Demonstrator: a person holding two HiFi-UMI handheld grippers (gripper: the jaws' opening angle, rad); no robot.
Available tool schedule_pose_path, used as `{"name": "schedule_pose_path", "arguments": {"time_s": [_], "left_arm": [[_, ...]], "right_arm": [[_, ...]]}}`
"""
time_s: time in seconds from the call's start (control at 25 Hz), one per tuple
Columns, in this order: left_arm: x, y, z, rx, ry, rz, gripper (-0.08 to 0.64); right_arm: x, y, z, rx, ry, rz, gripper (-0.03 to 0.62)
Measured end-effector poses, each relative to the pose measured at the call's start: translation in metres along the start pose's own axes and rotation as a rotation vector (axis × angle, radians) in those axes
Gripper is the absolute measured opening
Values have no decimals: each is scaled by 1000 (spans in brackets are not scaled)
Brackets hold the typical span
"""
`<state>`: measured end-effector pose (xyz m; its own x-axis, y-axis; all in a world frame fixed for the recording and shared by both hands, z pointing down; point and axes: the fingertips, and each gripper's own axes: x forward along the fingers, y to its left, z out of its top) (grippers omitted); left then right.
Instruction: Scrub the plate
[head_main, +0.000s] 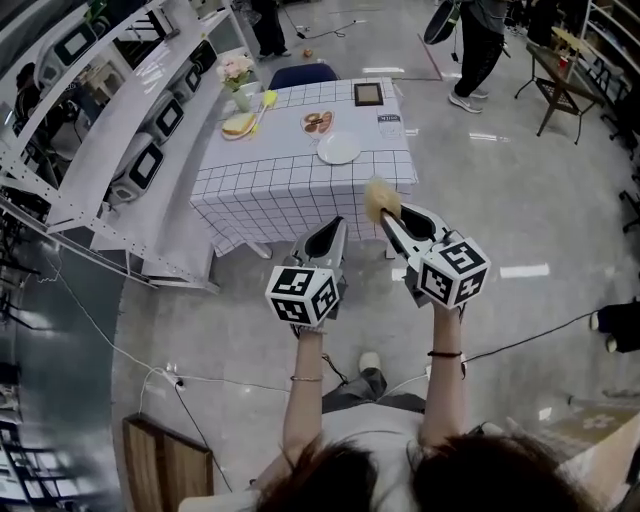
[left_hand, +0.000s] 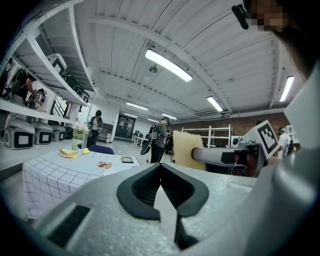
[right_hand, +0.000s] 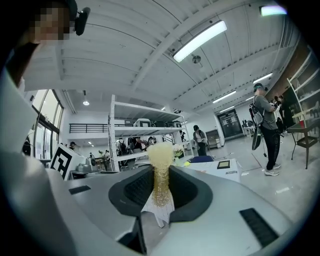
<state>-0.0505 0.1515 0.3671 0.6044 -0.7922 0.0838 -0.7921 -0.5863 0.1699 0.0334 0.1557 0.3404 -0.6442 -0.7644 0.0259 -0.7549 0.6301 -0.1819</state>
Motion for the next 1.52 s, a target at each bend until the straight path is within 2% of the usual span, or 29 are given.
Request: {"name": "schedule_pose_path", "arguments": {"time_s": [0.32,0.96,1.2,1.4,1.52], "left_arm": [[20,31,11,8,2,-9,11],[32,60,8,-26,4,5,11],[58,81,2,-38,19,29,11],[92,98,6,-37,34,43,11],[111,116,14,-36,26,79,11]], "right_arm": [[35,-7,6,2,-15,-7,80],[60,-23,7,-10,19,-29,80],[85,-48,0,5,39,-15,80],[119,-79,10,21,41,8,80],[141,-98,13,33,54,17,80]]}}
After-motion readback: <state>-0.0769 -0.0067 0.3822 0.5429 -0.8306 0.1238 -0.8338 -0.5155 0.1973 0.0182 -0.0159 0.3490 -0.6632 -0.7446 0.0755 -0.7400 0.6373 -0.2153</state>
